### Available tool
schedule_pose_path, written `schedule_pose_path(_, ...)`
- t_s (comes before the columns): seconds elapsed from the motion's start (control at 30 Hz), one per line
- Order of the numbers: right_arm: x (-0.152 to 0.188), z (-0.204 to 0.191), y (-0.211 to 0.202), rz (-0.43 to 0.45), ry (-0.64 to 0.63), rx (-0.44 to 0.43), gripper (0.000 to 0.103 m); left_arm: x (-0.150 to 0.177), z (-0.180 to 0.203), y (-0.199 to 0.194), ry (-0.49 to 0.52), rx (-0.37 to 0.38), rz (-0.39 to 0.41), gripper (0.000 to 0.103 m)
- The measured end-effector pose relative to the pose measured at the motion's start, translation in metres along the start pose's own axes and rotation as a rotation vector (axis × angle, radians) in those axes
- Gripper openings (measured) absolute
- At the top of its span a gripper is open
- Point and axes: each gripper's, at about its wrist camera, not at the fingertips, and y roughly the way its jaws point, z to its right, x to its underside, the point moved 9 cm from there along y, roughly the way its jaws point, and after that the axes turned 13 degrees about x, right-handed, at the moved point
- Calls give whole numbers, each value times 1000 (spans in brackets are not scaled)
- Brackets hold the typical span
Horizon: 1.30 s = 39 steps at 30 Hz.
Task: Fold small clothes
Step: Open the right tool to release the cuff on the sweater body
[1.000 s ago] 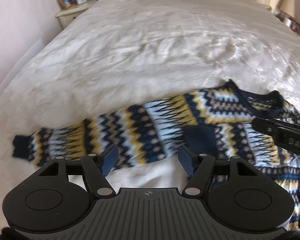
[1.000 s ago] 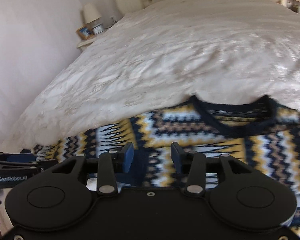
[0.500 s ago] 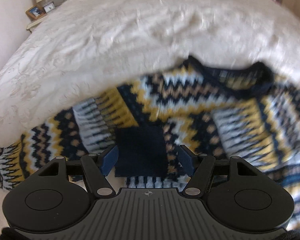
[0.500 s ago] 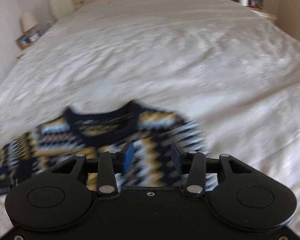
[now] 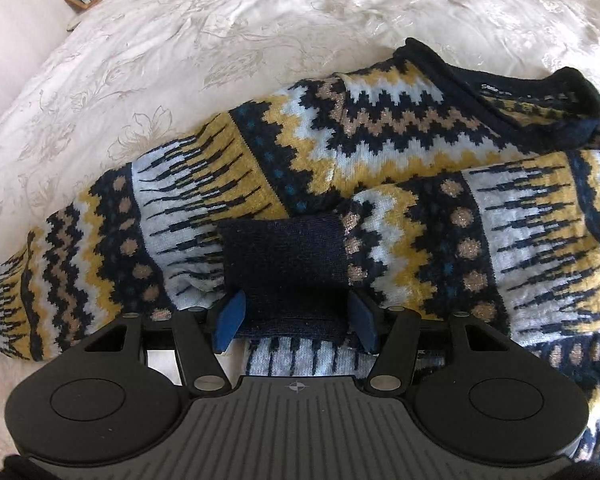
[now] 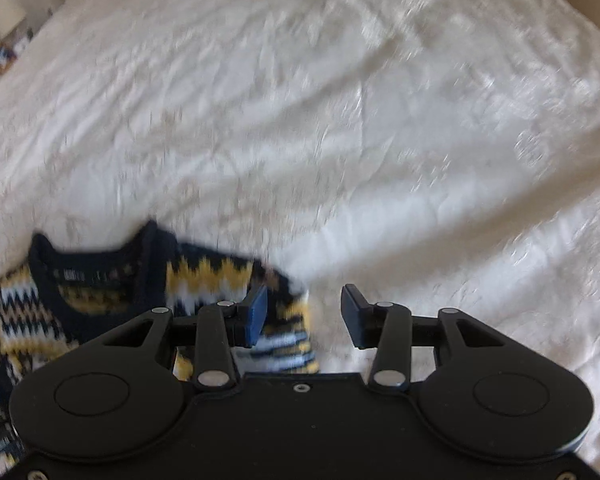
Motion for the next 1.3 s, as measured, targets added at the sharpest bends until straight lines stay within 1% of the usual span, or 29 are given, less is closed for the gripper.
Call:
schedule_pose_path(0.1,23,-3,-2,-25,-47,-31,52,-2,2,0,-9,-3,2,57)
schedule_pose_path(0.2,38,-2,-8,-21,-73,-37,52,-3,2,1,-15,-6,4,57)
schedule_pose_path(0.3,36,2,-7,-16,-63,-33,52,-4,3,2,-18,-8,7,57)
schedule_pose_path(0.43,23,-3,-6,-21,-56,-38,52,-3,5,1,-12,-9,9,57)
schedule_pose_path(0.5,18,-6,1,-47,-63,-29,51,-3,4,1,-15,-5,11,57)
schedule_pose_path(0.53,18,-6,5,-68,-77,-17,51,-3,4,1,-16,-4,12,57)
schedule_pose_path(0.57,18,-4,9,-75,-91,12,43,-3,3,1,-17,-2,13,57)
schedule_pose_path(0.6,16,3,11,-69,-101,65,43,-3,3,1,-16,-1,14,57)
schedule_pose_path(0.67,11,26,13,-47,-88,213,45,-3,1,0,-18,4,17,57)
schedule_pose_path(0.7,9,37,12,-41,-61,239,46,-3,1,0,-21,6,19,57)
schedule_pose_path(0.77,8,53,7,-36,34,216,43,-3,0,0,-18,8,19,57)
schedule_pose_path(0.8,7,58,1,-15,61,223,45,-3,1,0,-17,7,19,57)
schedule_pose_path(0.87,3,59,-15,61,58,232,47,-4,1,-2,-15,3,22,57)
schedule_pose_path(0.9,3,55,-24,100,50,213,49,-5,1,-3,-14,2,23,56)
schedule_pose_path(0.93,4,47,-34,132,41,171,49,-6,2,-5,-13,0,23,56)
schedule_pose_path(1.0,12,25,-47,153,4,84,48,-7,4,-9,-5,-4,26,56)
schedule_pose_path(1.1,33,-9,-51,124,-71,13,48,-9,7,-18,-5,2,41,56)
schedule_pose_path(1.17,48,-24,-42,87,-98,-5,47,-8,9,-28,-11,14,59,56)
schedule_pose_path(1.23,58,-31,-29,54,-115,14,48,-6,10,-37,-15,27,71,56)
schedule_pose_path(1.3,64,-30,-9,3,-117,54,49,-3,11,-46,-36,61,80,56)
